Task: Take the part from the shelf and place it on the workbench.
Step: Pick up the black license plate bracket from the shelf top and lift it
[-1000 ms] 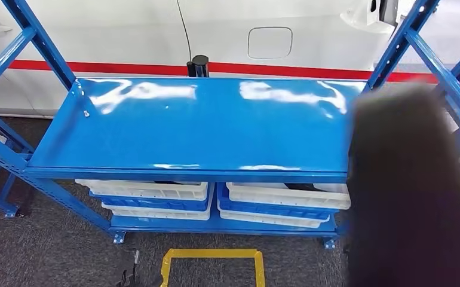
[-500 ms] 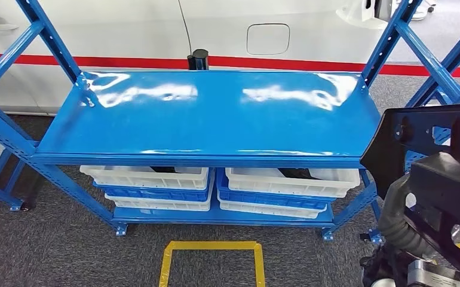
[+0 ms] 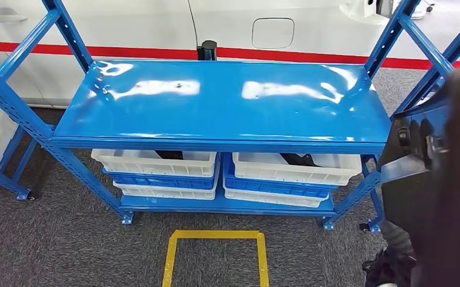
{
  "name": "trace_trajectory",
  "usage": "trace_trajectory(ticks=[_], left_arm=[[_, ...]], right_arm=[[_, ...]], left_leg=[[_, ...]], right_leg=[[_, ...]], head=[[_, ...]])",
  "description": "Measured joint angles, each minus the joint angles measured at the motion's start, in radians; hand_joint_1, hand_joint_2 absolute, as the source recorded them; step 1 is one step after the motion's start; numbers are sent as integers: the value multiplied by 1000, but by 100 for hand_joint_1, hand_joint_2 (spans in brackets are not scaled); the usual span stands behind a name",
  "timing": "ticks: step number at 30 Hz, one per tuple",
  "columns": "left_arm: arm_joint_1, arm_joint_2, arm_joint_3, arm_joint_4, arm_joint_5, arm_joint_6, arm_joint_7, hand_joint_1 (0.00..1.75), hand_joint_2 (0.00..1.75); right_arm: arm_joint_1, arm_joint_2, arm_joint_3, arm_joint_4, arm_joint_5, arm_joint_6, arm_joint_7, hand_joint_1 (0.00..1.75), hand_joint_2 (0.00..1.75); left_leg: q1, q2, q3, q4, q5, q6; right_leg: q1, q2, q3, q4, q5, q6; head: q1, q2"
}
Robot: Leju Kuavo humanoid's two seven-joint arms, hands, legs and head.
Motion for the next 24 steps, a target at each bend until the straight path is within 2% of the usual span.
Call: trace_trajectory(ticks=[2,3,4,5,7,8,9,10,11,13,15,16,18,19,20,21,22,23,24], left_arm=[[0,0,0,3,0,0,3,0,175],[0,2,0,6,0,1,3,0,175],[0,2,0,8,0,2,2,0,175],[0,3,0,9,0,3,2,0,175],[0,4,0,11,0,4,2,0,175],[0,4,0,11,0,4,2,0,175],[0,4,0,12,0,4,2,0,175],[0,4,0,12,0,4,2,0,175],[0,4,0,13,0,4,1,0,175],[-1,6,-1,13,-1,6,0,0,175],[-3,8,-3,13,-3,7,-4,0,175],[-4,8,-4,13,-3,7,-5,0,175],[-5,9,-5,14,-4,7,-9,0,175],[-5,9,-5,14,-4,7,-10,0,175],[-6,9,-5,15,-4,7,-11,0,175],[-6,9,-5,15,-5,8,-12,0,175],[-7,10,-5,15,-6,8,-13,0,175],[-7,10,-6,15,-7,10,-14,0,175],[-7,11,-6,16,-8,11,-14,0,175]], right_arm=[[1,0,-1,-3,0,5,0,175,175],[1,0,-1,-4,-1,8,0,175,175],[1,1,-1,-5,-1,12,-1,175,175],[1,2,-1,-6,-2,14,-1,175,175],[1,2,-1,-7,-2,16,-1,175,175],[2,3,-1,-8,-2,16,-1,175,175],[2,3,-1,-8,-2,16,-1,175,175],[3,3,-1,-8,-2,16,-1,175,175],[4,3,-1,-8,-2,16,-1,175,175],[5,3,-2,-10,-2,17,-1,175,175],[6,3,-3,-15,-3,18,-1,175,175],[6,4,-4,-18,-3,18,-1,175,175],[8,4,-5,-21,-4,18,-1,175,175],[9,4,-6,-21,-4,19,-2,175,175],[10,4,-7,-22,-5,19,-2,175,175],[11,4,-8,-22,-7,21,-2,175,175],[13,4,-10,-22,-9,24,-2,175,175],[14,3,-11,-22,-12,27,-2,175,175],[16,3,-12,-22,-16,30,-3,175,175]], left_leg=[[-2,0,-4,0,13,-11],[-1,-1,-7,3,10,-17],[1,-3,-13,15,-7,-23],[4,-6,-25,45,-41,-28],[9,-8,-59,156,-140,-39],[11,-8,-76,220,-179,-43],[13,-8,-84,270,-196,-47],[16,-8,-80,292,-193,-51],[19,-8,-61,284,-174,-53],[25,-9,28,164,-123,-56],[24,-13,105,43,-108,-53],[21,-15,116,19,-115,-50],[15,-14,105,10,-110,-34],[15,-11,97,6,-102,-21],[15,-8,87,3,-91,-9],[16,-5,75,0,-78,2],[15,-3,63,0,-66,8],[14,-1,48,0,-55,12],[12,0,33,1,-42,14]], right_leg=[[4,1,-5,-13,2,-10],[-2,0,-13,-13,8,-17],[-7,-1,-19,-13,15,-28],[-13,-3,-27,-14,24,-38],[-15,-5,-45,-14,43,-51],[-14,-5,-54,-13,51,-51],[-14,-5,-65,-11,60,-50],[-14,-5,-77,-8,67,-47],[-15,-5,-89,-2,73,-44],[-18,-5,-112,15,79,-36],[-16,-6,-131,33,86,-26],[-15,-6,-137,37,91,-18],[-12,-6,-147,36,105,2],[-12,-5,-154,39,103,8],[-12,-4,-165,51,89,9],[-11,-4,-180,85,56,5],[-13,-3,-198,138,11,-4],[-12,-3,-215,202,-32,-9],[-12,-2,-226,265,-63,-9]], head=[[-1,0],[0,0],[-1,0],[-3,0],[-5,0],[-6,0],[-6,0],[-6,0],[-6,0],[-6,0],[-6,0],[-6,0],[-5,0],[-6,0],[-4,0],[-3,0],[-1,0],[1,0],[2,0]])
